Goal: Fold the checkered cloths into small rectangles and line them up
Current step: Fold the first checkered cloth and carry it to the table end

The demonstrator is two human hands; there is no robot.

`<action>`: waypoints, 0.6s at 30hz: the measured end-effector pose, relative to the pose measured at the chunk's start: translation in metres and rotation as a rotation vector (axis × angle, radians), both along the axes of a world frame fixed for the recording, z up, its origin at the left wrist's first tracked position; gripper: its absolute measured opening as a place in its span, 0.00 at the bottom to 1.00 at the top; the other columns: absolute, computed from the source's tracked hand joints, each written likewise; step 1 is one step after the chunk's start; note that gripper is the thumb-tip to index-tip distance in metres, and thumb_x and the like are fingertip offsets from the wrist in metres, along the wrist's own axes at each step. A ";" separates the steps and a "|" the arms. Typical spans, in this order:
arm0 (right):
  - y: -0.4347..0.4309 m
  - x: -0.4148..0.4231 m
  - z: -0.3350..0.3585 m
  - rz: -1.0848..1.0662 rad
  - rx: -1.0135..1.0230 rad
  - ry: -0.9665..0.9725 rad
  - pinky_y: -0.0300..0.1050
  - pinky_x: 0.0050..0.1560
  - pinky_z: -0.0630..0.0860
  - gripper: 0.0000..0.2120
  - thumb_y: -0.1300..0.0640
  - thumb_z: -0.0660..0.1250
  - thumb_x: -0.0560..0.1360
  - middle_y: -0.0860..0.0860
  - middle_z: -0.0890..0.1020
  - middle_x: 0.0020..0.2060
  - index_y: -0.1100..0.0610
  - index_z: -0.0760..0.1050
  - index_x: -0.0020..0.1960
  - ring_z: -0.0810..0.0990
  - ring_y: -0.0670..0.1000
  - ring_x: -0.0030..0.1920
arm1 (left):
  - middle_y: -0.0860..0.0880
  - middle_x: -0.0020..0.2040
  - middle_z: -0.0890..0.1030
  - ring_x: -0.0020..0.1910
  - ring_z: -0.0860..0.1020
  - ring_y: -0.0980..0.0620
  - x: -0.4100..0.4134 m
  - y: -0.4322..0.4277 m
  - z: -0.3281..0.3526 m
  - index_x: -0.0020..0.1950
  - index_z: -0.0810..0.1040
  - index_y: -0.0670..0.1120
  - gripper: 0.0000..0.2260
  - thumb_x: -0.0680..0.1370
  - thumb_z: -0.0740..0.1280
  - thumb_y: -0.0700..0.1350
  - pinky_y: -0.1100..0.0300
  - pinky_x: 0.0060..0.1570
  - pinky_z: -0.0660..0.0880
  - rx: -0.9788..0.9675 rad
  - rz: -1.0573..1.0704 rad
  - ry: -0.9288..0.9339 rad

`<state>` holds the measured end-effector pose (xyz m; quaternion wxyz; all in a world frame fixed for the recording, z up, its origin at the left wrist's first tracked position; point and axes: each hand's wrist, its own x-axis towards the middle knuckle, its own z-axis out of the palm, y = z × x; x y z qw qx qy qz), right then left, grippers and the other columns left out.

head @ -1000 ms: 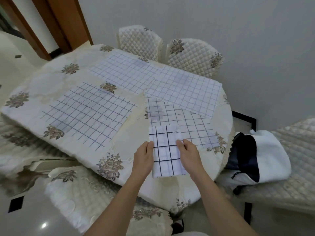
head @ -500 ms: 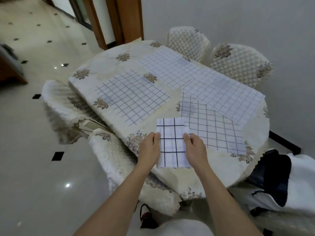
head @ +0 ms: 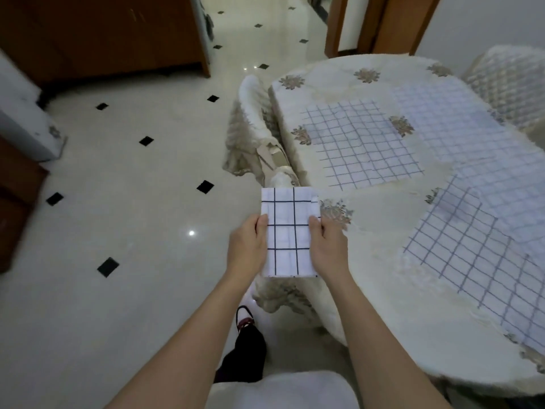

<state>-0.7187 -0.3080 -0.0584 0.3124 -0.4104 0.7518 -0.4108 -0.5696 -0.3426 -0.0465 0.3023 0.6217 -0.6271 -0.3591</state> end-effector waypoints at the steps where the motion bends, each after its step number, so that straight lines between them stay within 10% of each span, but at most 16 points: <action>1: -0.008 0.011 0.001 0.034 -0.010 0.007 0.47 0.36 0.64 0.17 0.50 0.57 0.84 0.50 0.75 0.35 0.55 0.67 0.38 0.74 0.51 0.37 | 0.53 0.32 0.72 0.31 0.69 0.56 0.011 -0.002 0.000 0.35 0.67 0.50 0.17 0.85 0.57 0.49 0.64 0.29 0.62 -0.006 0.038 0.006; 18: -0.229 0.167 -0.008 0.276 0.015 0.049 0.33 0.32 0.66 0.19 0.52 0.57 0.84 0.49 0.73 0.32 0.55 0.65 0.35 0.69 0.46 0.32 | 0.52 0.31 0.68 0.29 0.63 0.56 0.169 -0.191 -0.028 0.35 0.64 0.46 0.18 0.85 0.57 0.49 0.63 0.28 0.61 0.032 0.300 0.058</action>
